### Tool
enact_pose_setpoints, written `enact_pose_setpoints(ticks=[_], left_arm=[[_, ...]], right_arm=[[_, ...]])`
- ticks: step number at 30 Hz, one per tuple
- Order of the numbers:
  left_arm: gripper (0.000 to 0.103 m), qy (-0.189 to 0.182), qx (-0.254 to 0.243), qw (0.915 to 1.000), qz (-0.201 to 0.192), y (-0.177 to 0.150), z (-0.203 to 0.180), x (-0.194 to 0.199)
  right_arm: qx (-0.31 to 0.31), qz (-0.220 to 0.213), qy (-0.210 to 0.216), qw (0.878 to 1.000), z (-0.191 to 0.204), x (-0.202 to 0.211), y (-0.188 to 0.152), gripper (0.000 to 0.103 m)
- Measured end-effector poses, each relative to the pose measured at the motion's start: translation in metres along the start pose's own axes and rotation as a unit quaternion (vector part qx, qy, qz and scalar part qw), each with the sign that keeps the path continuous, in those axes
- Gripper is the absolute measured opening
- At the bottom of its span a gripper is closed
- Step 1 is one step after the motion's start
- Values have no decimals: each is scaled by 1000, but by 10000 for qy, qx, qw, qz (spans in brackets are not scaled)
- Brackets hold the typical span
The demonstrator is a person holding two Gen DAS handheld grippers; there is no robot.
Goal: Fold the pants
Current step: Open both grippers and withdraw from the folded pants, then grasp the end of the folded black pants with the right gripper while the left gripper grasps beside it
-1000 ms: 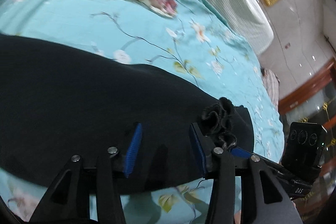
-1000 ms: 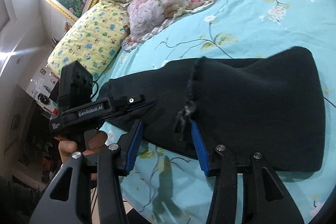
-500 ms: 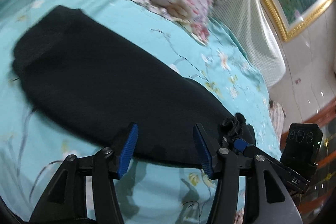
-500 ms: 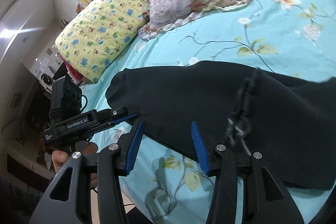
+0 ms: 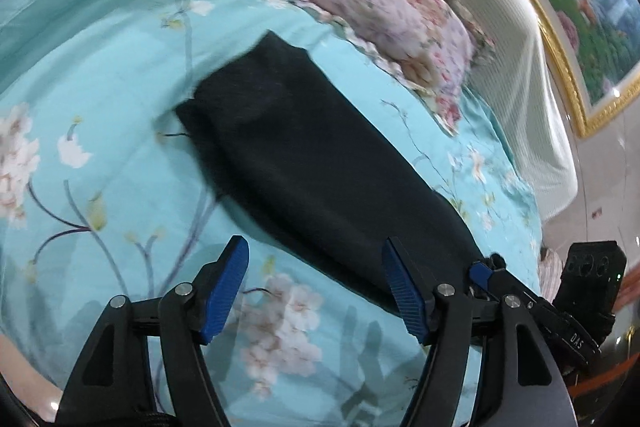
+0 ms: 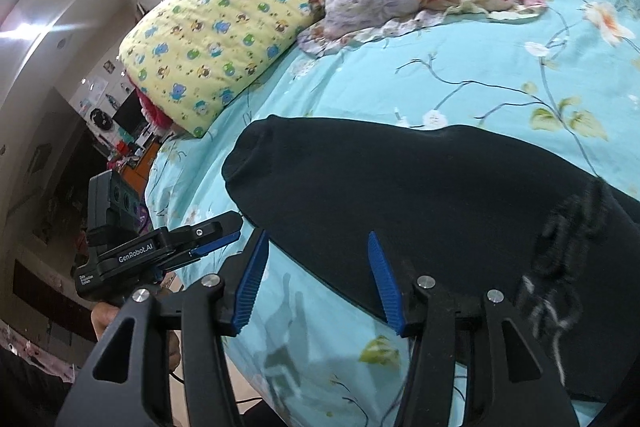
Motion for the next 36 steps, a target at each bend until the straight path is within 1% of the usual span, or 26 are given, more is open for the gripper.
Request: enact_pose_setpoints(ticks=[3, 10, 16, 24, 27, 30, 33, 36], left_arm=[[72, 155, 181, 9997, -42, 4, 11, 1], [73, 296, 510, 9982, -73, 19, 27, -7], [73, 254, 788, 9966, 8, 28, 36, -25], [74, 85, 982, 9951, -58, 43, 48, -39], [74, 77, 940, 9955, -92, 48, 49, -44], [74, 137, 799, 9966, -144, 50, 46, -48], [74, 202, 690, 9972, -221, 50, 45, -50], [74, 211, 610, 9976, -257, 50, 44, -51]], right_arm=[[102, 92, 24, 9999, 5, -9, 4, 54], [435, 260, 66, 9987, 17, -36, 26, 54], [765, 488, 112, 9958, 24, -71, 52, 55], [1178, 867, 187, 9891, 28, -128, 80, 55], [1414, 1036, 247, 9842, 31, -152, 88, 55], [1706, 1267, 361, 9765, 37, -176, 94, 55], [1920, 1538, 502, 9680, 45, -198, 94, 55], [2111, 1800, 535, 9593, 51, -220, 91, 55]])
Point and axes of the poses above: each gripper's, at about its wrist camera, not at the fingertips, and x roughly against the way its jaws point, z to its left, y to its top, the point moved 5 cm from there along -x, roughly the way its jaws point, and after that the axes turned 8 degrees about -z, right-handed, at the moved point
